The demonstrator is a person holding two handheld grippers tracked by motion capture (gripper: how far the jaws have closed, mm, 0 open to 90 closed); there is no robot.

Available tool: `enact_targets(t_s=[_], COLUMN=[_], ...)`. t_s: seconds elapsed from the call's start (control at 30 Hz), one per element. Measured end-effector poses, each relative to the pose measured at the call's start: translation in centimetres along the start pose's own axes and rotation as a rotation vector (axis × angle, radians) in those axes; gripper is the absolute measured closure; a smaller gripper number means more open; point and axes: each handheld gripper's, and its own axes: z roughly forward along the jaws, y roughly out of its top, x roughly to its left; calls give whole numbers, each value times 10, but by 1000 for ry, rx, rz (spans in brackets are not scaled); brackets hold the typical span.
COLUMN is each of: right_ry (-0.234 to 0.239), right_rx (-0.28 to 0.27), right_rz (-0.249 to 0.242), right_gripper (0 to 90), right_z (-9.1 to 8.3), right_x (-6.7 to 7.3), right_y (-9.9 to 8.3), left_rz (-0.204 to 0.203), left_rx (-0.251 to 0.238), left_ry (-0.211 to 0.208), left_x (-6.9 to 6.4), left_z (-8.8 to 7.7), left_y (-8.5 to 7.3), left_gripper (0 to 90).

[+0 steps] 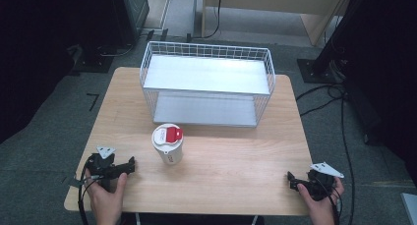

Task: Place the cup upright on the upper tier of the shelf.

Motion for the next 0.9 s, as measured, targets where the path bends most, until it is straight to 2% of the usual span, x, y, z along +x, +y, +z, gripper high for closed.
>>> enact_targets(t_s=[0.27, 0.33, 0.4, 0.5, 0.57, 0.63, 0.8, 0.9], right_ry=[0, 0, 0, 0, 0, 0, 0, 0], right_rx=[0, 0, 0, 0, 0, 0, 0, 0], right_rz=[0, 0, 0, 0, 0, 0, 0, 1], right_gripper=[0, 0, 0, 0, 0, 0, 0, 0], right_z=[0, 0, 0, 0, 0, 0, 0, 0], right_x=[0, 0, 0, 0, 0, 0, 0, 0], right_y=[0, 0, 0, 0, 0, 0, 0, 0], left_rz=[-1, 4, -1, 1, 9, 37, 60, 91], left_rx=[1, 17, 15, -24, -34, -59, -111, -132], left_ry=[-1, -7, -32, -73, -81, -102, -180, -217], left_x=[-1, -1, -1, -4, -6, -15, -31, -44], left_z=[0, -2, -5, -9, -11, -15, -21, -24], left_y=[0, 0, -1, -3, -2, 0, 5, 8], left_gripper=[0, 0, 0, 0, 0, 0, 0, 0])
